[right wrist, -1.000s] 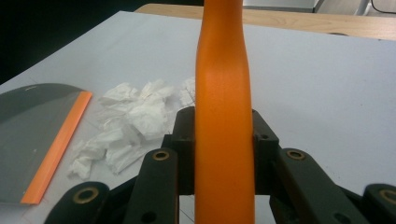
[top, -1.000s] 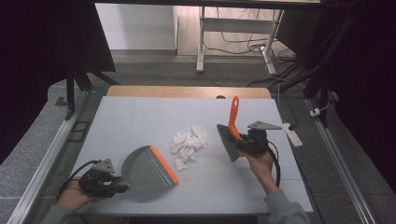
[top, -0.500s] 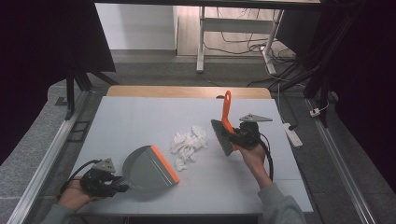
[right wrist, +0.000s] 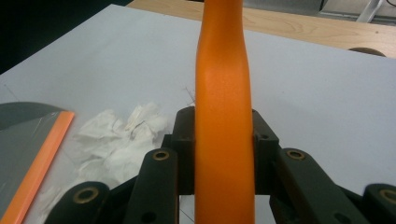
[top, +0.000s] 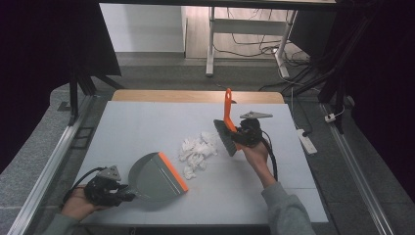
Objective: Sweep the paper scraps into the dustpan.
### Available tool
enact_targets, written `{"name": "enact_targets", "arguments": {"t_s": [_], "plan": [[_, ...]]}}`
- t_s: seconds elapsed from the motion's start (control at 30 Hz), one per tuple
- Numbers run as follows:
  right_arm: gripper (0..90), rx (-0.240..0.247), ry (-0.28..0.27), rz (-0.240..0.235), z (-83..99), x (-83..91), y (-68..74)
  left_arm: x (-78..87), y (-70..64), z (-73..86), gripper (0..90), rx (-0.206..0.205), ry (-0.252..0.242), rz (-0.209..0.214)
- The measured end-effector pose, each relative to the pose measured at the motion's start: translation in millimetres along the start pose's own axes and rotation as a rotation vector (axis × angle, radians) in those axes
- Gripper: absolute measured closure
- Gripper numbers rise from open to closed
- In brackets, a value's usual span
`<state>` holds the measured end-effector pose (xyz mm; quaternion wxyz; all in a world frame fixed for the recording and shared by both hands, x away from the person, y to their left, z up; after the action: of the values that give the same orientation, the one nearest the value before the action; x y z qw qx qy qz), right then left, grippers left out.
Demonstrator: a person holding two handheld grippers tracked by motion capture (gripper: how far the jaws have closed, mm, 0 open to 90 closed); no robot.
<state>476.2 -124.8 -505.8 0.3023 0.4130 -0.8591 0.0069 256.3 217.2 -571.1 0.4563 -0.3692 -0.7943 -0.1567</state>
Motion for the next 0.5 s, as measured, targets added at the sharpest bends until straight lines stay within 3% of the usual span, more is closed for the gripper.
{"name": "enact_targets", "arguments": {"t_s": [0.23, 0.5], "plan": [[70.0, -0.019, 0.023, 0.014, -5.3, -19.1, -8.0, -3.7, -0.1, -1.8, 61.2, -0.005, 0.007, 0.010], [70.1, -0.054, 0.083, 0.076, -7.7, -34.5, -26.9, -5.1, -1.3, -4.6, 61.2, -0.015, 0.011, 0.014]]}}
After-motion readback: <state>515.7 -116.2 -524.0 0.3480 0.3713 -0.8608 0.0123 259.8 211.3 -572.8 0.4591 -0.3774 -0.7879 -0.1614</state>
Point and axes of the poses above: each handheld gripper's, and its own axes: x roughly backward along the jaws, z roughly out of its underside, y roughly to its left, the point moved 8 cm from there along -x, roughly forward along the jaws, and after that the axes turned 7 degrees about -z, right-handed, at the moved point
